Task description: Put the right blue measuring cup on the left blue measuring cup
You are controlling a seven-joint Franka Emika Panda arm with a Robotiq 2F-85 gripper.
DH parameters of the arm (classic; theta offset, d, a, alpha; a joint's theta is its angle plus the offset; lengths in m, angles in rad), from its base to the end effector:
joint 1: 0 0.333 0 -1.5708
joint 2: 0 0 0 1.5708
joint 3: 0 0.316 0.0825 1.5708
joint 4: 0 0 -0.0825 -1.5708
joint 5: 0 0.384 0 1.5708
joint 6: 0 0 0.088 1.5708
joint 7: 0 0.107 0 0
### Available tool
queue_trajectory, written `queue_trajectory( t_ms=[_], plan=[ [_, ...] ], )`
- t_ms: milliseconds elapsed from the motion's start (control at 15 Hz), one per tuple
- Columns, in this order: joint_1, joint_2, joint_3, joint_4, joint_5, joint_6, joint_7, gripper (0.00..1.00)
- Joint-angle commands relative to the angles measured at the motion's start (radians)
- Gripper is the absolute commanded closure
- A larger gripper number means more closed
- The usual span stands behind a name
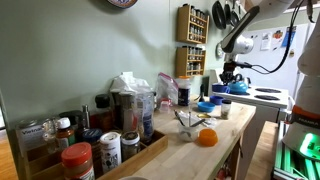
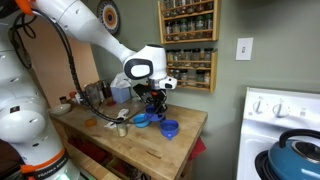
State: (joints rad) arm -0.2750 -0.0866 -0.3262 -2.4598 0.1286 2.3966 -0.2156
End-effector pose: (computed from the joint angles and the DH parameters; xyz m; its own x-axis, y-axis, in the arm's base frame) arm 0.3898 -0.2654 0.3292 0.8861 -0.4620 0.0366 -0.4558 -0.8831 -0.1109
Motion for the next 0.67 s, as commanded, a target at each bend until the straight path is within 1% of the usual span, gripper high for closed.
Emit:
queue_trajectory(
  t_ms=[0,67,267,333,467,533,600],
  plan=[
    [-0.031,0.039,-0.047,0.038,0.104,0.013,-0.129,0.99],
    [-0.039,0.041,-0.050,0.039,0.097,0.040,-0.125,0.99],
    [-0.051,0.034,-0.049,0.019,0.067,0.167,-0.087,0.99],
    [-0.050,0.028,-0.046,0.027,0.064,0.110,-0.091,0.95],
    [-0.051,0.031,-0.046,0.026,0.065,0.144,-0.091,0.95],
    [-0.051,0.031,-0.046,0.026,0.065,0.148,-0.090,0.99],
    [-0.046,0.049,-0.040,0.028,0.061,0.151,-0.075,0.99]
  ],
)
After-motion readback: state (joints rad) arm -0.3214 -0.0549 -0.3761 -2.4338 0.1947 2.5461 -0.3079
